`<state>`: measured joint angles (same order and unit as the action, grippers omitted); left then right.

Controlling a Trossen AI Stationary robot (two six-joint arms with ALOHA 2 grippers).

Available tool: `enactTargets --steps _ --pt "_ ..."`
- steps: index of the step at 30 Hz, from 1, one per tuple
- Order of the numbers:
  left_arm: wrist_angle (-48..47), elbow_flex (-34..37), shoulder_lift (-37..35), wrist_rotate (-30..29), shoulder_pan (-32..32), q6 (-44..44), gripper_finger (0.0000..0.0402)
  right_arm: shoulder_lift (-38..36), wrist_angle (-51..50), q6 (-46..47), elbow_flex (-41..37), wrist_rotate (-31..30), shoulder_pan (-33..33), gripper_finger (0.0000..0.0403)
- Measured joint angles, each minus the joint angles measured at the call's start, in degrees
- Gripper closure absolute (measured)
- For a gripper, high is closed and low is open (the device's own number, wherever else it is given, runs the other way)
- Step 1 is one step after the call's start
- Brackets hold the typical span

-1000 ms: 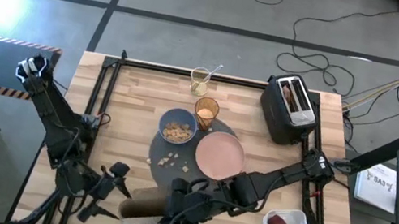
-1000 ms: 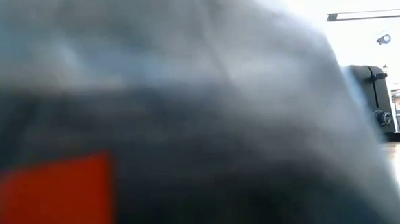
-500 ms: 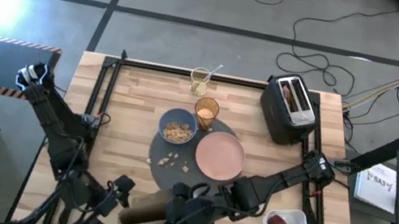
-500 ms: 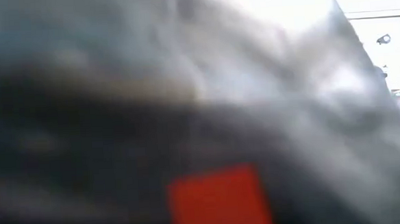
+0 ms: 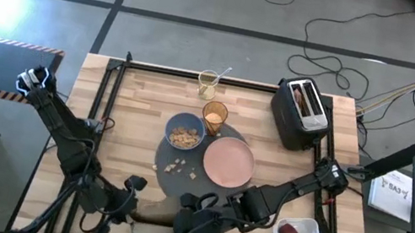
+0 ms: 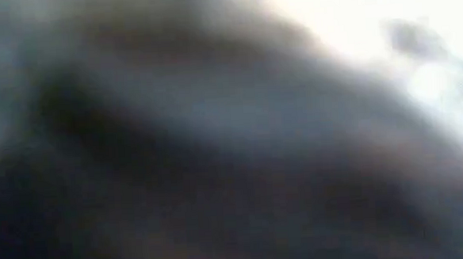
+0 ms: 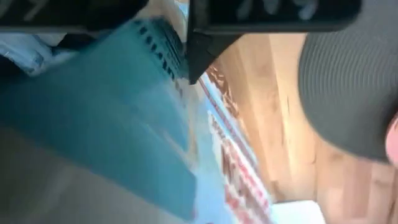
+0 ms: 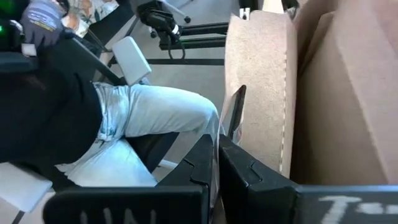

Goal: Arrange a breakfast setting
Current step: Pour the cereal from the cereal box into the blue bowl

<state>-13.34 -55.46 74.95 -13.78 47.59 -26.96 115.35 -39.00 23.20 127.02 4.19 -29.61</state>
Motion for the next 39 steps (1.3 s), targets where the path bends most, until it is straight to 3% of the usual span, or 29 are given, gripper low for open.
enactTargets --steps 10,19,25,32,39 --pt "-6.6 0.0 -2.5 0.1 0.1 -6.8 0.0400 0.0 0.5 1.7 0.0 -3.0 1.0 0.0383" --pt "-12.8 0.0 -6.1 -0.4 0.1 -8.9 0.0401 -0.1 0.5 1.7 0.1 -2.1 3.0 0.0303" --pt "-19.0 -0.2 -8.2 -0.6 0.2 -13.4 0.0401 -0.1 -0.9 -1.8 4.1 -3.0 4.6 0.0257" --pt "-22.6 -0.1 -10.4 -0.3 1.6 -16.2 0.0401 -1.2 -11.5 -3.3 7.9 -12.6 6.4 0.0262" --pt "-29.4 -0.1 -11.0 -5.8 3.2 -23.4 0.0401 -0.9 -14.7 -3.6 7.7 -13.4 7.6 0.0271"
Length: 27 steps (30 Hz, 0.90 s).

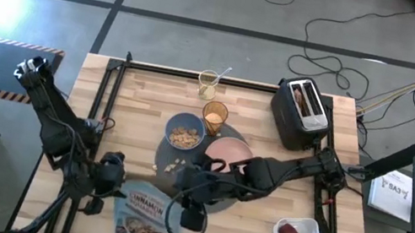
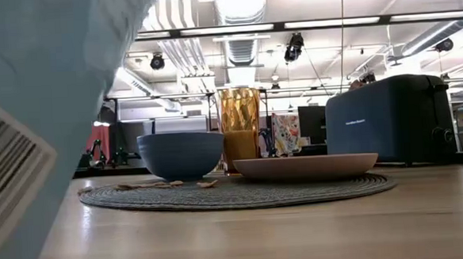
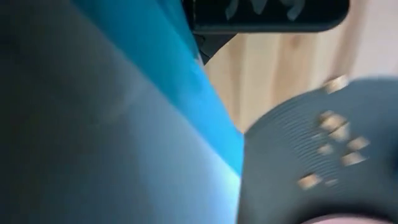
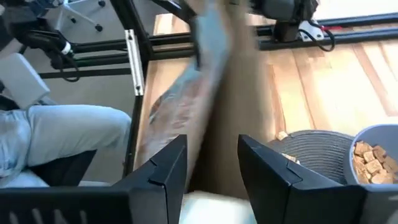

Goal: Arrange a breakfast setting
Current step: Pour the cereal from the cereal box into the blue bowl

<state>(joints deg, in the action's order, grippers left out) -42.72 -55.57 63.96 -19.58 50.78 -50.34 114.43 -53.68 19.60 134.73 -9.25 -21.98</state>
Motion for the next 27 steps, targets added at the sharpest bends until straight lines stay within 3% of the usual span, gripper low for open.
enactTargets --steps 10,17,21,27 --pt "-12.5 0.1 0.0 -9.2 4.3 -13.9 0.0401 0.0 0.0 -1.5 0.0 -1.2 0.0 0.0276" --pt "-16.7 -0.1 -0.5 -9.8 5.9 -20.0 0.0401 0.0 -0.1 -1.6 0.0 -1.3 0.1 0.0280" --pt "-21.5 -5.8 -0.1 -9.3 7.8 -20.9 0.0401 0.0 -0.1 -1.6 0.0 -1.3 0.1 0.0280" --pt "-41.0 -20.0 4.7 -9.9 10.7 -26.6 0.0401 0.0 -0.1 -1.3 0.0 -1.3 0.0 0.0282"
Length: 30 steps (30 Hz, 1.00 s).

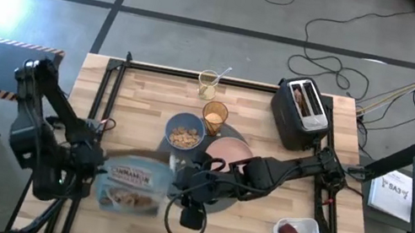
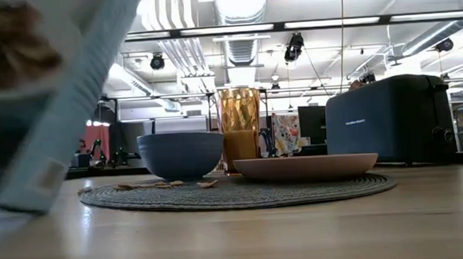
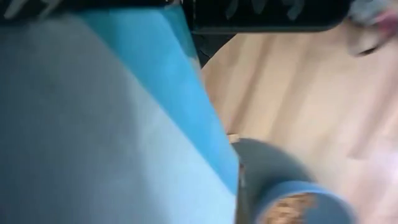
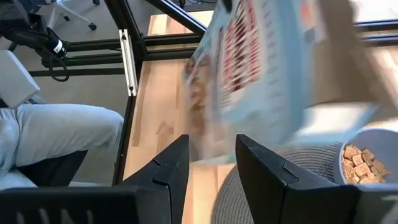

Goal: Arrange a breakfast setting
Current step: Pour the cereal from the cereal box into the blue bowl

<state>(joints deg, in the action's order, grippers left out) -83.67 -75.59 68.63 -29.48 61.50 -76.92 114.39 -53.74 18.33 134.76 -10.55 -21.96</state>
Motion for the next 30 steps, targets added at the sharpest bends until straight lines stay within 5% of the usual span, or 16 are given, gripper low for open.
enactTargets --steps 2,11,20,30 --pt "-6.7 -3.4 2.8 -0.3 0.4 -3.0 0.0401 0.0 0.0 0.4 0.0 0.0 0.0 0.0282" --pt "-6.1 -0.7 9.6 1.6 0.8 -8.8 0.0401 0.0 0.0 0.4 0.0 0.0 0.2 0.0285" --pt "-5.8 -0.6 12.0 20.9 1.0 -11.4 0.0400 0.1 0.0 1.4 0.0 -0.1 0.6 0.0294" --pt "-4.3 -12.9 17.8 14.4 1.9 -5.9 0.0401 0.2 0.0 1.2 0.1 -0.1 1.0 0.0295"
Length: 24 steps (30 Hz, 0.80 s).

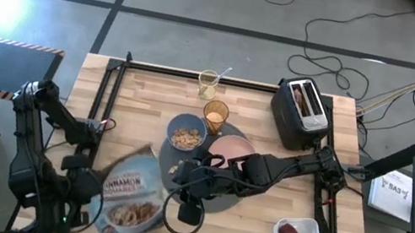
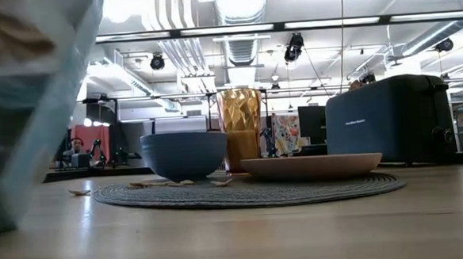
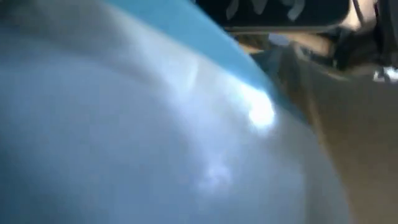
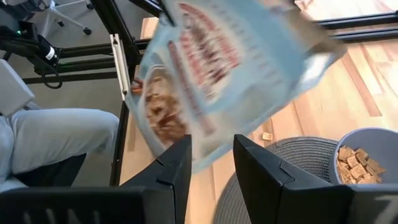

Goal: Arrange a breakfast setting
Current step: Pour the cereal from the cereal box into the blue bowl

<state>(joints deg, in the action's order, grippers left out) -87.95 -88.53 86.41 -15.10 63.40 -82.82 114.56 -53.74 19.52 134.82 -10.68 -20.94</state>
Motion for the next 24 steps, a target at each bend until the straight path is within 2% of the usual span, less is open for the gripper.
enactTargets --steps 4,8,18,24 --pt "-1.9 -7.2 4.1 -3.8 0.0 5.4 0.0401 0.2 0.3 2.1 -1.2 -0.1 0.0 0.0294" --pt "-2.1 -11.3 7.8 -4.0 0.1 10.4 0.0401 0.8 0.5 2.6 -3.3 -2.3 0.0 0.0278" --pt "-0.4 -11.5 9.8 -4.4 1.0 10.8 0.0401 1.0 -0.4 3.0 -4.8 -3.4 -0.1 0.0215" --pt "-0.1 -11.5 10.1 -4.3 1.1 10.6 0.0401 2.1 -0.5 3.5 -4.8 -3.0 -0.7 0.0194"
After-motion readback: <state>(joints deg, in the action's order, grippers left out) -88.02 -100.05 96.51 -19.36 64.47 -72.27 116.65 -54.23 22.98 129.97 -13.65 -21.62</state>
